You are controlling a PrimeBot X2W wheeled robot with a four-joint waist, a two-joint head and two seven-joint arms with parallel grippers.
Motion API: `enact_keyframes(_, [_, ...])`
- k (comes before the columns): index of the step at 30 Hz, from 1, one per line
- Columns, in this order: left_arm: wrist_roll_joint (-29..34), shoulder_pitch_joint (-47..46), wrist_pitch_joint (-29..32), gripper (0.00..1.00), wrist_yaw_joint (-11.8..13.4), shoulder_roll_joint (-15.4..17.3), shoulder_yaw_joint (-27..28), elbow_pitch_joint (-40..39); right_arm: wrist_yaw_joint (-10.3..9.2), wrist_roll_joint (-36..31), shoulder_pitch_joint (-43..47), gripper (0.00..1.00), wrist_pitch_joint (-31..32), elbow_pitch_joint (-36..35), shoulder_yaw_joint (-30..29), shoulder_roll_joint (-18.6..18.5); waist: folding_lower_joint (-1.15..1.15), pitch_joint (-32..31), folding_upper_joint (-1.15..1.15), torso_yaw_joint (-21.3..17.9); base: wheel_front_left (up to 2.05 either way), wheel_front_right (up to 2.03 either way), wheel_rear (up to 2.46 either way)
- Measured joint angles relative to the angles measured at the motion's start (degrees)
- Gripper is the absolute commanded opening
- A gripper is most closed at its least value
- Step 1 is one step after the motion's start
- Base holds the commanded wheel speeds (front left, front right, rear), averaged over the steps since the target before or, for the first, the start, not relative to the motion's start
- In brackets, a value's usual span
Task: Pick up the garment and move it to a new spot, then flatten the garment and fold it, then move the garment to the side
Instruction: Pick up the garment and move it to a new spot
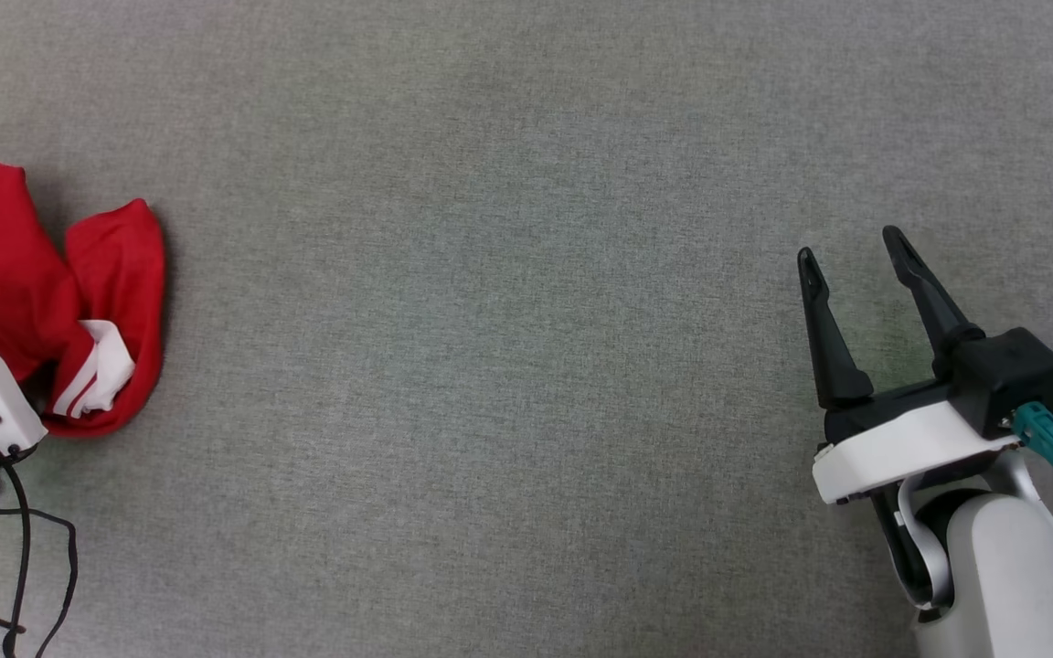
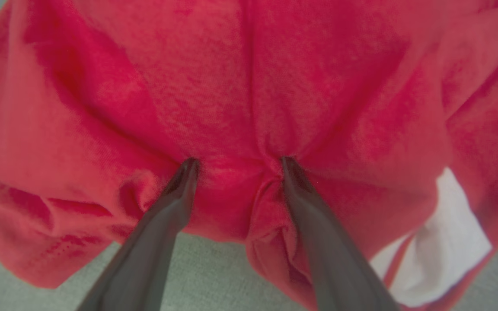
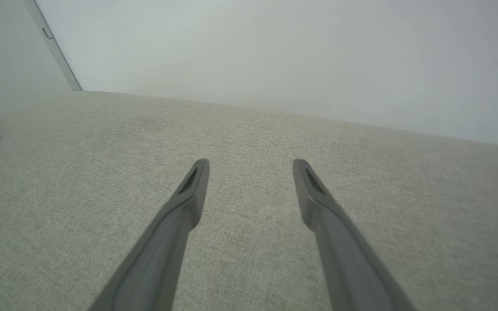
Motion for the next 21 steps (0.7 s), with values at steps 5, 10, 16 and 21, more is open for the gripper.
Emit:
enact_keyframes(5, [0.3, -0.8, -2.2, 0.0, 0.0, -0.2, -0.9, 1.4, 0.0, 0.3, -0.6, 1.0, -0.1, 0.5, -0.7, 0.0, 0.0, -0.4, 0.0, 0.2, 0.0, 0.0, 0.0])
enact_keyframes(10, [1.4, -0.8, -10.0, 0.0, 0.2, -1.3, -1.5, 1.7, 0.0, 0.5, -0.5, 1.0, -0.5, 1.6, -1.4, 0.0, 0.0, -2.4, 0.0, 1.0, 0.0, 0.0, 0.0])
enact_keyframes(16, [4.9, -0.9, -26.0, 0.0, 2.7, -1.7, -1.8, -1.6, 0.0, 2.1, 0.9, 1.0, -1.4, 3.2, -2.8, 0.0, 0.0, -6.6, 0.0, 2.1, 0.0, 0.0, 0.0])
enact_keyframes(21, [7.0, -0.9, -36.3, 0.0, 4.4, -2.8, -2.4, -4.7, 0.0, 3.6, 2.7, 1.0, -1.9, 4.4, -3.3, 0.0, 0.0, -10.7, 0.0, 3.0, 0.0, 0.0, 0.0])
